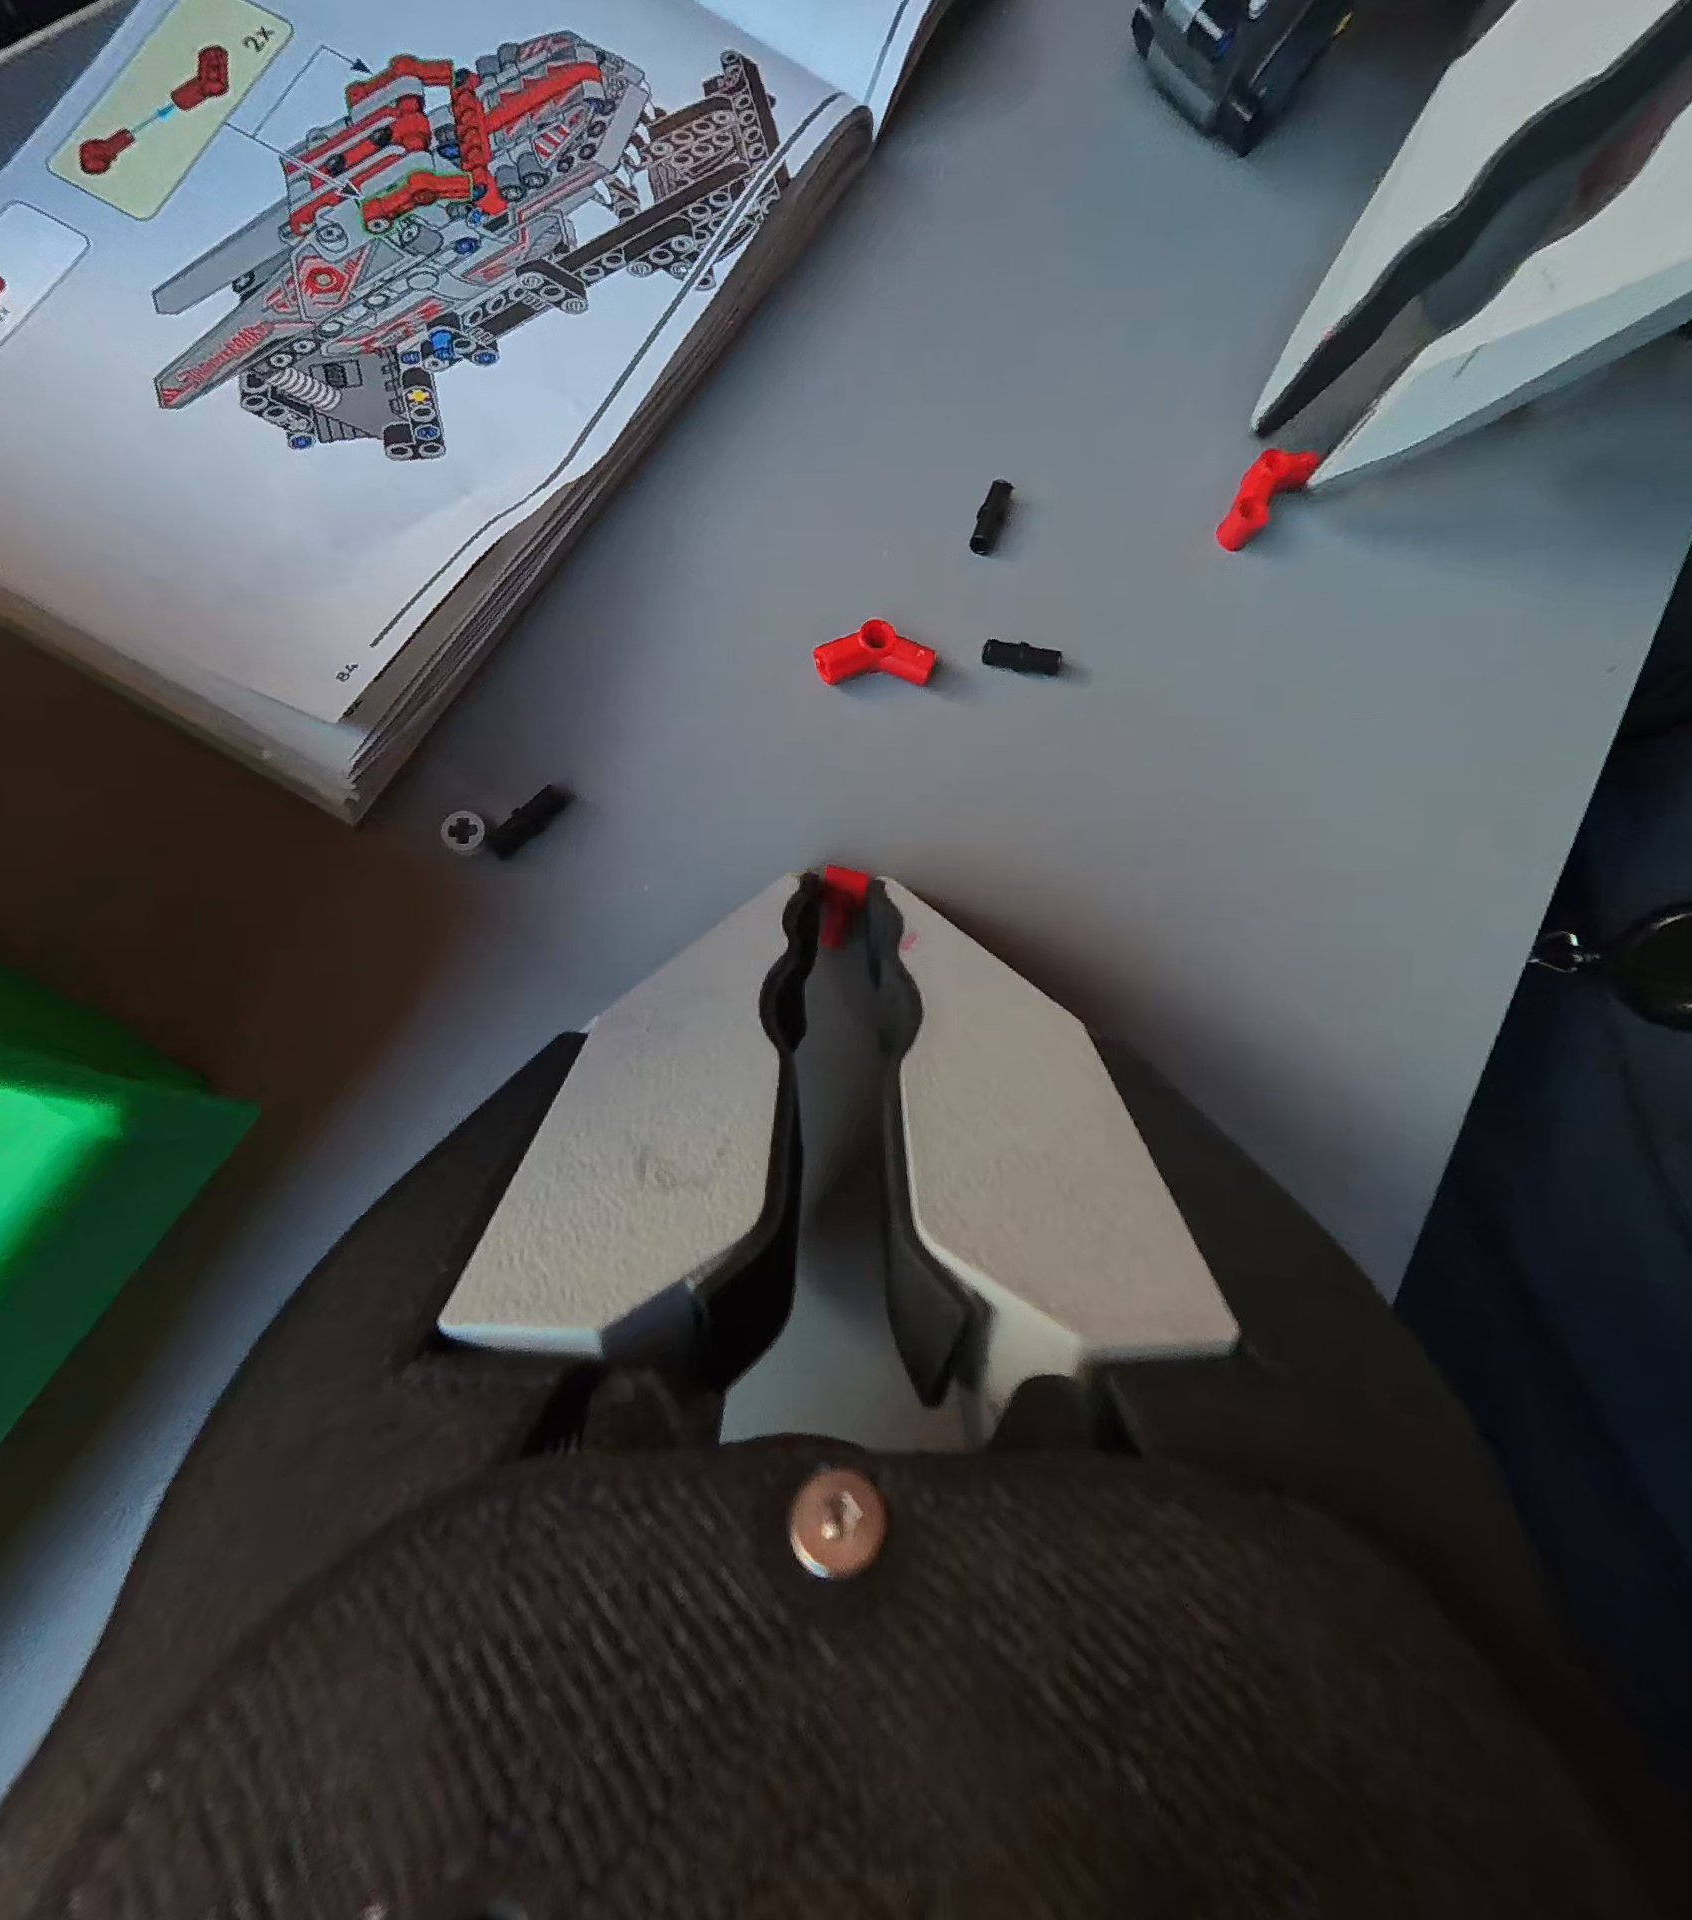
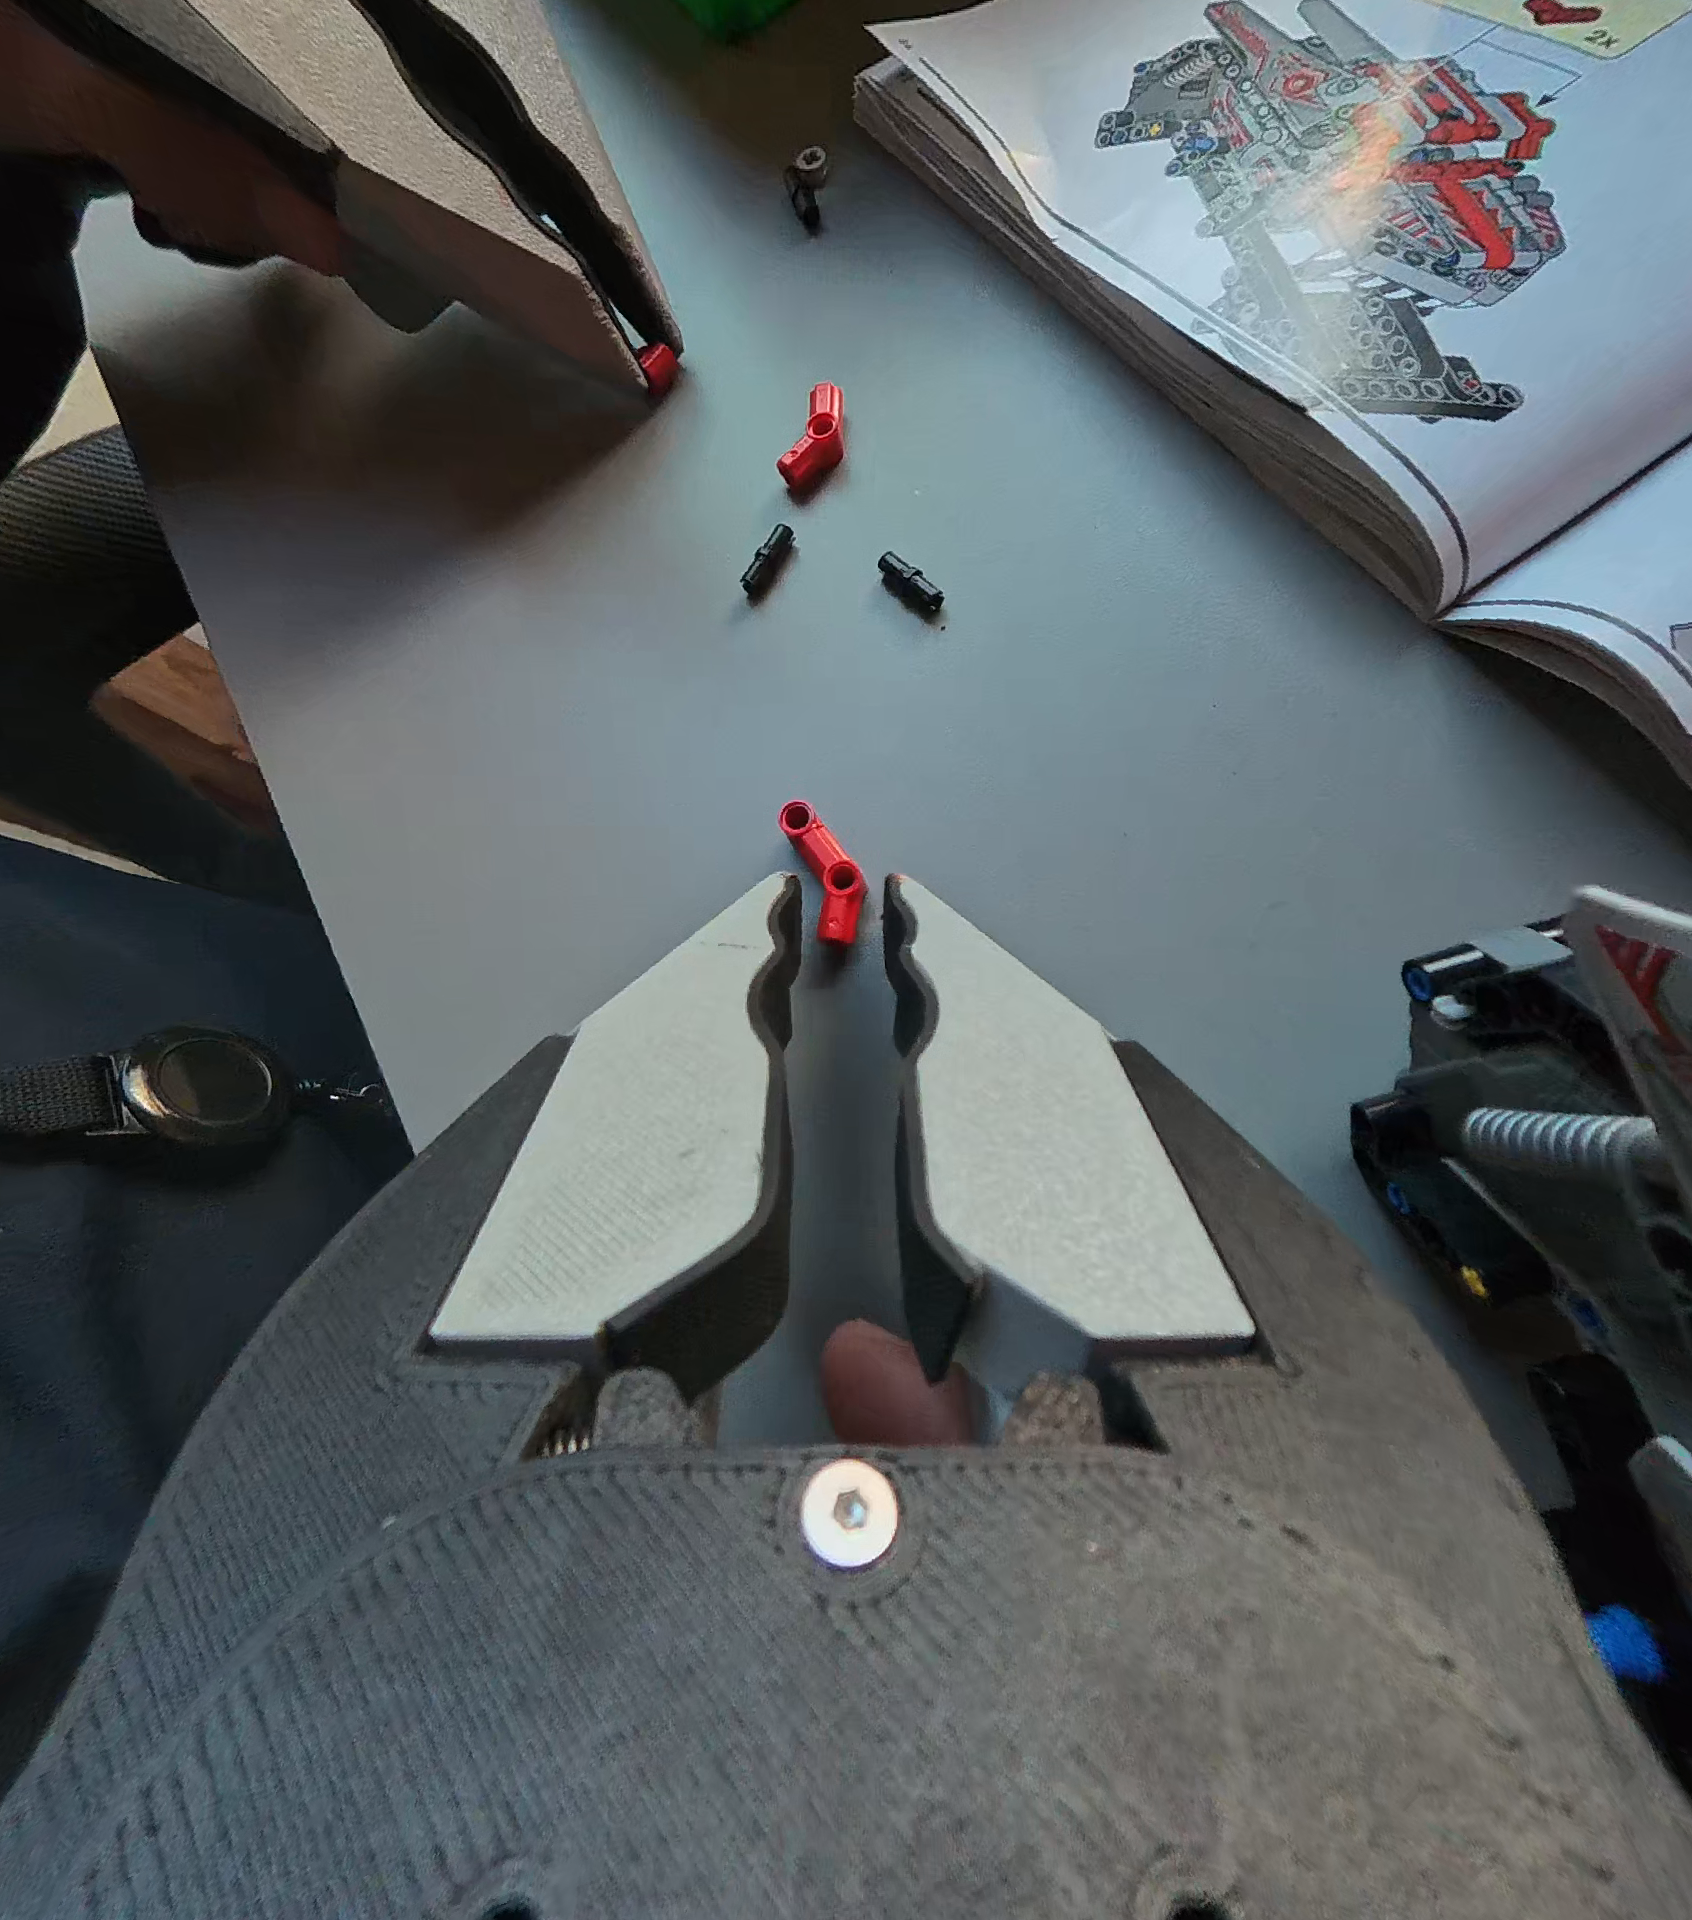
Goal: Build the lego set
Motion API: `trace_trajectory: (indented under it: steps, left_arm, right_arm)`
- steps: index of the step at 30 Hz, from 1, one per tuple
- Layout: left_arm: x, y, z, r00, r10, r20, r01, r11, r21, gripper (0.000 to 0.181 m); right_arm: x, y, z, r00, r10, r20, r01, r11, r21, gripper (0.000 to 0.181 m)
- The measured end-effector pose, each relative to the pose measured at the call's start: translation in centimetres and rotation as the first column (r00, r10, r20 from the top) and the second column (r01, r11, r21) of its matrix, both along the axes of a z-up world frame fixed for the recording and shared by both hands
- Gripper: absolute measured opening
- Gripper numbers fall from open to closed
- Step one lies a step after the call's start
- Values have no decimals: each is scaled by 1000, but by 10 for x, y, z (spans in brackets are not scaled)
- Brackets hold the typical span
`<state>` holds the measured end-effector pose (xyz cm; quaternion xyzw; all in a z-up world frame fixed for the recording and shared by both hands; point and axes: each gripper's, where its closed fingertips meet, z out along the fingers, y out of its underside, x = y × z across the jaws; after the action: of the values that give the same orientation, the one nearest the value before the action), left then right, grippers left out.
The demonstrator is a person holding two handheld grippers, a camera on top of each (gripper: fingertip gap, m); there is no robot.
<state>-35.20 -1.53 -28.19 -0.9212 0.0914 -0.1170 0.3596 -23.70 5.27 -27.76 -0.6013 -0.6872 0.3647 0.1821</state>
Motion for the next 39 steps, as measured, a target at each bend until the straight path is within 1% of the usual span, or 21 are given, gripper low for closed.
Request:
trace_trajectory:
  steps: [1,6,11,13,14,16,17,18,20,22,23,24,28,32,33,37,39]
  left_arm:
    - [0,0,0,1000,7,3,-7,1000,4,6]
    - [2,-1,3,999,2,-33,0,999,53,5]
    - [24,6,32,997,-76,3,73,973,217,5]
    - [37,8,46,991,-136,-17,135,943,305,5]
    - [43,9,53,986,-157,-55,166,921,351,5]
    - [54,12,71,972,-159,-171,221,861,458,5]
    - [64,10,78,954,-182,-237,280,818,503,5]
    - [70,10,83,938,-176,-298,315,790,526,5]
    - [73,12,82,916,-152,-372,342,780,524,5]
    - [78,13,82,902,-154,-403,369,758,537,5]
    - [79,13,82,897,-151,-415,376,754,539,4]
    - [79,13,81,890,-145,-432,382,754,535,5]
    - [81,13,78,879,-149,-454,400,749,528,5]
    - [84,12,81,857,-134,-498,426,728,538,5]
    - [86,12,82,852,-137,-505,436,720,539,5]
    - [86,12,83,825,-109,-555,457,707,540,5]
    - [85,12,82,823,-106,-559,457,707,539,5]
  right_arm:
    - [0,1,2,1000,-3,-7,3,1000,2,13]
    - [-8,-4,20,997,18,-70,-17,1000,17,14]
    - [-21,-20,36,981,82,-174,-78,997,28,14]
    - [-25,-31,43,973,105,-206,-112,993,-20,14]
    - [-27,-37,45,971,111,-213,-126,990,-60,14]
    - [-31,-49,53,963,125,-239,-166,973,-160,14]
    - [-33,-54,58,958,127,-256,-183,961,-207,14]
    - [-35,-58,63,954,126,-273,-195,950,-244,14]
    - [-38,-62,70,947,125,-295,-215,931,-294,13]
    - [-40,-65,73,944,131,-303,-230,919,-319,13]
    - [-40,-67,74,943,138,-304,-239,914,-327,15]
    - [-40,-67,75,943,136,-305,-241,910,-338,14]
    - [-40,-66,77,942,124,-311,-237,905,-355,12]
    - [-39,-66,79,944,119,-309,-241,885,-397,9]
    - [-39,-66,79,945,115,-305,-239,881,-409,5]
    - [-39,-66,80,946,111,-304,-242,867,-436,5]
    - [-39,-66,79,948,107,-300,-237,866,-441,4]
